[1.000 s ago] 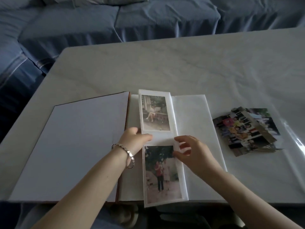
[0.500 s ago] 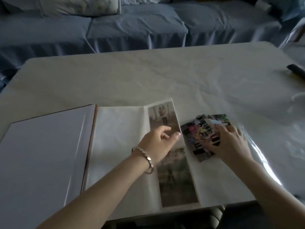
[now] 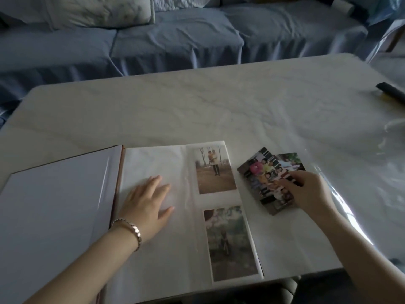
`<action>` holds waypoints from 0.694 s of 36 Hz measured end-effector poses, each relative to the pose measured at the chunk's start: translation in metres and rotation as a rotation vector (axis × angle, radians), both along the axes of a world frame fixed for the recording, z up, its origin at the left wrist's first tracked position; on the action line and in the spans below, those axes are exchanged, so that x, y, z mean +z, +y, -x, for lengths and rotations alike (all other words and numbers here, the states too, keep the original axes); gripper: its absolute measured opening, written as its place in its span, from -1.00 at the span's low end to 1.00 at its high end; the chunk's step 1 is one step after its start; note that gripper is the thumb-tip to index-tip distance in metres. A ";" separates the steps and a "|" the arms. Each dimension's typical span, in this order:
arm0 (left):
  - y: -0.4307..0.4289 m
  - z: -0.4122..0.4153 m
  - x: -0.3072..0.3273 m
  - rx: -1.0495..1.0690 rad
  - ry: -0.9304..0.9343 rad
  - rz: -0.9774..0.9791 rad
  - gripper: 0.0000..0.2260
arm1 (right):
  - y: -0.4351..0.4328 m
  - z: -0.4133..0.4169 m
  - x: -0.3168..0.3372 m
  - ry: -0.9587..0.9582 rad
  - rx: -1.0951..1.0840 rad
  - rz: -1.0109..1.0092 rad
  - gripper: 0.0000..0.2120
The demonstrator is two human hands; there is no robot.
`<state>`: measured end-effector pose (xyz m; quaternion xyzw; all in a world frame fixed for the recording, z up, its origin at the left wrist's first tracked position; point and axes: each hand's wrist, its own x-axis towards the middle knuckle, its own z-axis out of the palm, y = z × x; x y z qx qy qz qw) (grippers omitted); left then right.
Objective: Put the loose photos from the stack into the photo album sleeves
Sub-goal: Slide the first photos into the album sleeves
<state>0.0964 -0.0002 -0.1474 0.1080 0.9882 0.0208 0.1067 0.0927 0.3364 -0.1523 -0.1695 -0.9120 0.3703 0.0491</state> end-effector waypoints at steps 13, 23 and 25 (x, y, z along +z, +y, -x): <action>-0.029 0.004 -0.009 0.214 0.004 0.247 -0.21 | -0.049 0.040 0.035 0.036 0.246 0.149 -0.81; -0.040 -0.003 -0.008 0.162 0.118 -0.077 -0.16 | -0.088 0.088 0.049 0.083 0.323 -0.154 -0.71; -0.039 -0.003 -0.009 0.170 0.165 -0.147 -0.26 | -0.091 0.094 0.051 0.077 0.357 -0.196 -0.72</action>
